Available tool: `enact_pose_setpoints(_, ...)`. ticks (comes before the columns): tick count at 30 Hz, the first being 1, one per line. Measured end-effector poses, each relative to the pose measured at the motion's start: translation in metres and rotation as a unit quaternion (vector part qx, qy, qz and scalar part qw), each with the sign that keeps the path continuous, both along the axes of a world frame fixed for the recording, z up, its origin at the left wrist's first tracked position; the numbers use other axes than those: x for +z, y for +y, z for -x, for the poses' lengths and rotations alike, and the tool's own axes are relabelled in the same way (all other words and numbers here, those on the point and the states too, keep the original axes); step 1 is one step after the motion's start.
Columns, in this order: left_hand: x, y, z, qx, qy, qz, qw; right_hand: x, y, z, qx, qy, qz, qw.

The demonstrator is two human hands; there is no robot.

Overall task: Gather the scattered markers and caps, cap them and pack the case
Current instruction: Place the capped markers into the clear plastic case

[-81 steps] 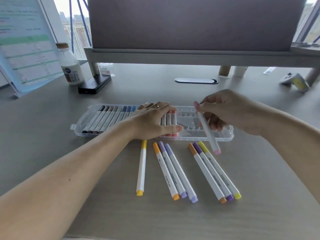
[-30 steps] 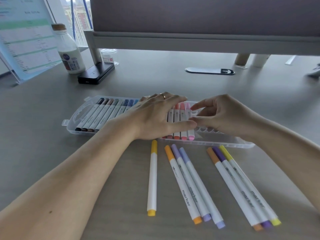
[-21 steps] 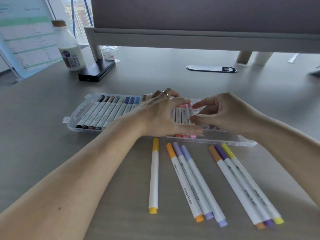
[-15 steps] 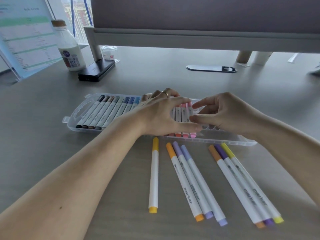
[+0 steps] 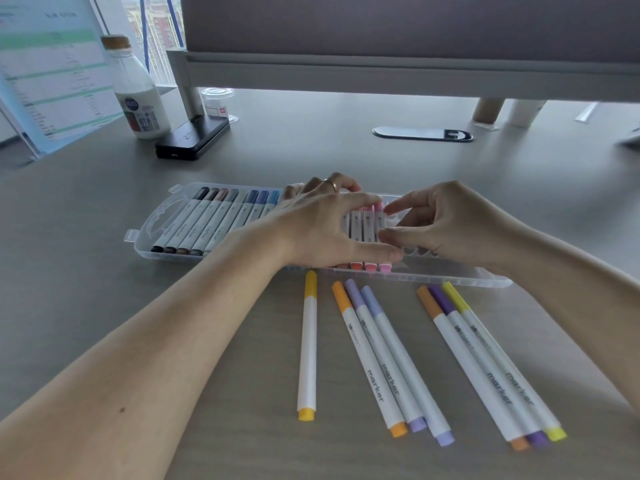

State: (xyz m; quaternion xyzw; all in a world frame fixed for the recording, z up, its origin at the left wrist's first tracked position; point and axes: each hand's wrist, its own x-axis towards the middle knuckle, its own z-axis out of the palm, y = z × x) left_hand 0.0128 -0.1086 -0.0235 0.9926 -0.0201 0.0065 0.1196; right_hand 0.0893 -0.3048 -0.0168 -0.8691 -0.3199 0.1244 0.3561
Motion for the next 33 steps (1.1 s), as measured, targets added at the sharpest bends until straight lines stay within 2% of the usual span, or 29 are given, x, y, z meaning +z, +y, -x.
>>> enact_pose_setpoints(13,0.000,-0.001,0.001,0.000,0.002,-0.001,1.000,0.004,0.000,0.005,0.001,-0.013,0.014,1.000)
enact_pose_setpoints(20,0.000,0.002,0.002,-0.012,0.003,-0.004,1.000,0.032,-0.012,0.011,-0.036,-0.039,0.001,0.999)
enact_pose_setpoints(23,-0.001,0.003,0.003,-0.014,0.001,-0.004,1.000,0.042,-0.020,0.019,-0.016,-0.039,0.055,0.998)
enact_pose_setpoints(28,0.000,0.002,0.001,-0.009,0.003,-0.014,1.000,0.051,-0.026,0.040,0.038,-0.073,0.228,0.970)
enact_pose_setpoints(33,-0.002,0.003,0.001,-0.004,0.002,-0.009,1.000,0.054,-0.024,0.058,0.086,-0.089,0.306,0.944)
